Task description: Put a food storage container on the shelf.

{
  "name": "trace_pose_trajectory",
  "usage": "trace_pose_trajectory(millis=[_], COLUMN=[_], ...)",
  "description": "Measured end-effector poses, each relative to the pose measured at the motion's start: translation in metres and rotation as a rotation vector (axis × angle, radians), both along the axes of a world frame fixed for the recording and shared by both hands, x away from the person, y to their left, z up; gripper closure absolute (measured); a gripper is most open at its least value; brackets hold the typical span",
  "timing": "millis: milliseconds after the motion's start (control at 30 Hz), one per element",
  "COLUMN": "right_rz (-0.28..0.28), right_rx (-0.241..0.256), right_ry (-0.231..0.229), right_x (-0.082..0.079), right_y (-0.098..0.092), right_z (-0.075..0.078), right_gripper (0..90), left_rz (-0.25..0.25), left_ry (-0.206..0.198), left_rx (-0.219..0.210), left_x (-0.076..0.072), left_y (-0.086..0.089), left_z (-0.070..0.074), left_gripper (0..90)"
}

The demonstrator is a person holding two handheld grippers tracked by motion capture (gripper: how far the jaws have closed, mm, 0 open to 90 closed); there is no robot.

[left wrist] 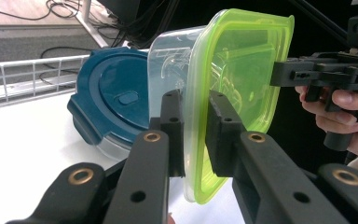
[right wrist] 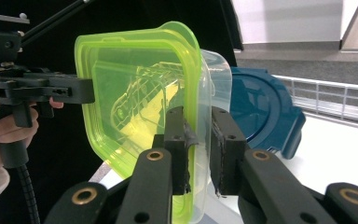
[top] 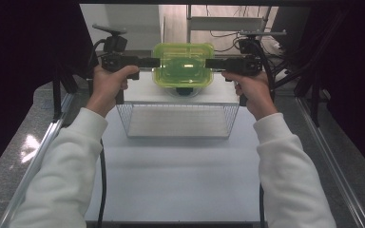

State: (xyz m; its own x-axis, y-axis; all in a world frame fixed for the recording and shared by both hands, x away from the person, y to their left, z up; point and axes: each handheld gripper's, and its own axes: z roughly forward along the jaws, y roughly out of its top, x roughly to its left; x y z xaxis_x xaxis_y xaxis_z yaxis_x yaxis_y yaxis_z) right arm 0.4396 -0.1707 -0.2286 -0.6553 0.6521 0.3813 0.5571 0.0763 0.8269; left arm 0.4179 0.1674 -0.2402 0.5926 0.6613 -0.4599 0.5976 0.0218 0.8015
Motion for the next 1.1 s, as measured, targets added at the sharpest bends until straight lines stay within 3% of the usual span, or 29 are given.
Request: trace_pose_trajectory(millis=[100, 333, 400, 600, 733, 900, 1100], right_rz=[-0.014, -0.037, -0.045, -0.057, -0.074, -0.093, -0.111], right_rx=[0.004, 0.004, 0.016, 0.139, 0.169, 0.193, 0.217], right_ry=[0.024, 0.099, 0.120, 0.205, 0.249, 0.276, 0.283], right_x=[0.008, 0.028, 0.034, 0.055, 0.064, 0.070, 0.071], right_y=[0.001, 0.004, 0.004, -0.001, -0.001, 0.001, 0.002], right_z=[0.000, -0.008, -0.012, -0.022, -0.029, -0.036, -0.039], right_gripper=[78.3, 78.1, 78.1, 76.3, 74.2, 71.6, 68.6], left_rz=[0.005, 0.023, 0.027, 0.037, 0.051, 0.052, 0.051], left_ry=[0.014, 0.095, 0.108, 0.151, 0.187, 0.203, 0.198], left_rx=[0.007, -0.019, -0.055, -0.124, -0.169, -0.198, -0.186], left_x=[0.007, 0.032, 0.036, 0.051, 0.062, 0.068, 0.069], left_y=[-0.001, 0.002, 0.003, 0.008, 0.009, 0.011, 0.009], left_z=[0.000, -0.014, -0.016, -0.022, -0.030, -0.037, -0.041], left_gripper=[78.9, 79.3, 79.1, 78.1, 75.9, 72.8, 68.3])
